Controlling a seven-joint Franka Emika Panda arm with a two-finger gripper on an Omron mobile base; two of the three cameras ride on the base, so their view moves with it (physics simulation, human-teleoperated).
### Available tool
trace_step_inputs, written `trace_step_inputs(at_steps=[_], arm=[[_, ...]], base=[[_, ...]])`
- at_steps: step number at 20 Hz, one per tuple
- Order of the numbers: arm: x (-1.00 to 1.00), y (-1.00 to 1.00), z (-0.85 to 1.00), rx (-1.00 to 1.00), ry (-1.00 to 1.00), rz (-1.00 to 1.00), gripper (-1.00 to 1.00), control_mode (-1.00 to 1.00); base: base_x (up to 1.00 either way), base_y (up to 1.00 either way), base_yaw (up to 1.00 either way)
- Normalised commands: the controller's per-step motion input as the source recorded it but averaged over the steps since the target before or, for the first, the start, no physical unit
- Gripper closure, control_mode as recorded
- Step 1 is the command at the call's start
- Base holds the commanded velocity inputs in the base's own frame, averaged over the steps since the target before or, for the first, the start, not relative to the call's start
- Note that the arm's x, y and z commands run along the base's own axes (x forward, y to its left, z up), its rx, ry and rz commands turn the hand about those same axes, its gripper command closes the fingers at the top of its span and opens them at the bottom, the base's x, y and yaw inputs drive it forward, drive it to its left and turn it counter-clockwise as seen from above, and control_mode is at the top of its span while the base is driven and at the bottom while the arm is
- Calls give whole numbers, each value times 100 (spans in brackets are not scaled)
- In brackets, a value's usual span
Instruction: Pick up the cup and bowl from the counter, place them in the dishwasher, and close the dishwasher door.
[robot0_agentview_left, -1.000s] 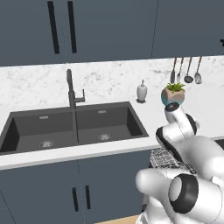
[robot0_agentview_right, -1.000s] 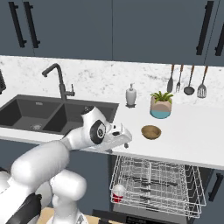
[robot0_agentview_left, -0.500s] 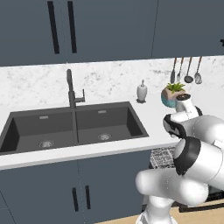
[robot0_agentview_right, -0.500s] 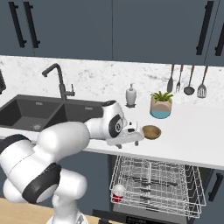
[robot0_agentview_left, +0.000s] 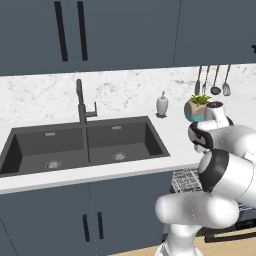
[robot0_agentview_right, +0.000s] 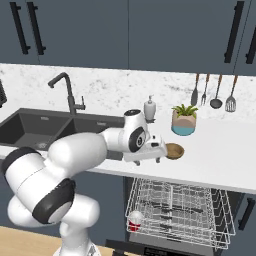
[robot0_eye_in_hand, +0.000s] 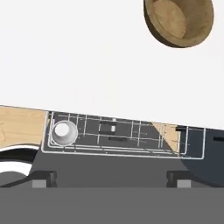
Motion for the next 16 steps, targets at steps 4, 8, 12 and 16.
trace_step_inputs(at_steps=[4, 8, 12, 16], arm=[[36, 1, -11, 0, 0, 10, -100, -100], [37, 0, -21, 2, 0, 11, -100, -100], [37, 0, -14, 3, 0, 8, -100, -100], [31, 0, -1, 4, 0, 3, -100, -100]], base=[[0, 0, 0], [0, 0, 0], [0, 0, 0], [0, 0, 0]])
